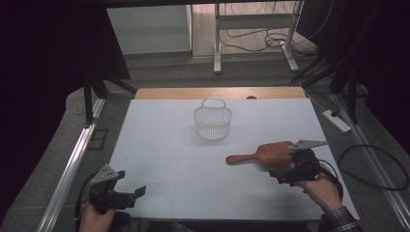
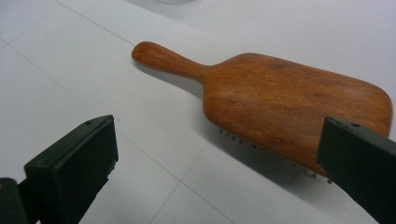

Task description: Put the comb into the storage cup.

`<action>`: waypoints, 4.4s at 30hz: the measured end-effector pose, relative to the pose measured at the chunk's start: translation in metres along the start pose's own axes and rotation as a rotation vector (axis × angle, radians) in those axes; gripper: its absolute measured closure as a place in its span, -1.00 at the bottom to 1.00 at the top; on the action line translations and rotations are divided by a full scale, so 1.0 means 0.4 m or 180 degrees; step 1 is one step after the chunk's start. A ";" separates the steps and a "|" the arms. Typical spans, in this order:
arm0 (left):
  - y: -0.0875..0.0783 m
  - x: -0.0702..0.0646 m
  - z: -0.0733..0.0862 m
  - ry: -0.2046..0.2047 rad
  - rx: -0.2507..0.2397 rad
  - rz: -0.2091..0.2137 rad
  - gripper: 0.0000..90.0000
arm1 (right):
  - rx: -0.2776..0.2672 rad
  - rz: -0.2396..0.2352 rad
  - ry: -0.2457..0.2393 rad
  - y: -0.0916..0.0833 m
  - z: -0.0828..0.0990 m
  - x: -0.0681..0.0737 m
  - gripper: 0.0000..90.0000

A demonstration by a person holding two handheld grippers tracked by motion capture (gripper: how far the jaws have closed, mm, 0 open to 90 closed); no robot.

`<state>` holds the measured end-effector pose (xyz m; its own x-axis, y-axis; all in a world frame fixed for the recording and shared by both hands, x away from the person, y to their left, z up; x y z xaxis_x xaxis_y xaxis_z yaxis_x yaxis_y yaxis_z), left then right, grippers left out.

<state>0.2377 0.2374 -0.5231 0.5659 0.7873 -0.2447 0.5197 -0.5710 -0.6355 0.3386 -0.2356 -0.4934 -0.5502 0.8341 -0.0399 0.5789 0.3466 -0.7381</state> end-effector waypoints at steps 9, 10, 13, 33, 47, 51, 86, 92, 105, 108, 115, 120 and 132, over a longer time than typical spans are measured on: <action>0.000 0.000 0.000 -0.0006 0.0000 0.0007 -0.95 | 0.0053 -0.0012 -0.0057 0.024 -0.022 0.005 -1.00; 0.000 0.000 0.000 -0.0009 -0.0001 0.0008 -0.95 | 0.0064 -0.0012 -0.0069 0.027 -0.025 0.007 -1.00; 0.000 0.001 0.000 -0.0014 -0.0003 0.0008 -0.95 | 0.0093 -0.0020 -0.0076 0.037 -0.032 0.011 -1.00; 0.000 0.002 0.000 -0.0033 0.0001 0.0014 -0.95 | 0.0267 -0.0081 -0.0186 0.095 -0.072 0.035 -1.00; 0.000 0.003 -0.001 -0.0038 -0.0010 0.0023 -0.95 | 0.0424 -0.0056 -0.0197 0.140 -0.109 0.051 -1.00; 0.000 0.003 -0.001 -0.0035 -0.0008 0.0029 -0.95 | 0.0462 -0.0045 -0.0210 0.154 -0.119 0.054 -1.00; 0.003 0.001 -0.001 -0.0001 0.0015 0.0070 -0.94 | 0.0629 -0.0009 -0.0448 0.264 -0.196 0.089 -0.20; 0.003 0.001 -0.001 0.0002 0.0014 0.0076 -0.94 | 0.0706 -0.0103 -0.0495 0.270 -0.197 0.096 0.49; 0.003 0.001 -0.002 0.0007 0.0012 0.0082 -0.94 | 0.0760 -0.0183 -0.0532 0.291 -0.206 0.110 1.00; 0.003 0.001 -0.002 0.0009 0.0012 0.0080 -0.94 | 0.0788 -0.0136 -0.0570 0.306 -0.196 0.110 1.00; 0.003 0.001 -0.002 0.0009 0.0016 0.0081 -0.94 | 0.0829 -0.0124 -0.0528 0.338 -0.166 0.113 1.00; 0.003 0.001 -0.002 0.0008 0.0014 0.0082 -0.93 | 0.0887 -0.0102 -0.0525 0.359 -0.141 0.114 1.00; 0.003 0.000 -0.002 0.0014 0.0014 0.0079 -0.93 | 0.0943 -0.0147 -0.0585 0.339 -0.120 0.133 1.00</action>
<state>0.2388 0.2367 -0.5234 0.5813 0.7719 -0.2573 0.5026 -0.5893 -0.6325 0.4166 -0.1236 -0.5634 -0.6864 0.7199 -0.1026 0.3658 0.2200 -0.9043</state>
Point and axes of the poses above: each handheld gripper's, and its own axes: y roughly forward along the jaws, z roughly out of its underside, x roughly to its left, the point moved 7 cm from there along y, roughly forward along the jaws, and after that the axes turned 7 degrees about z, right-handed, at the moved point
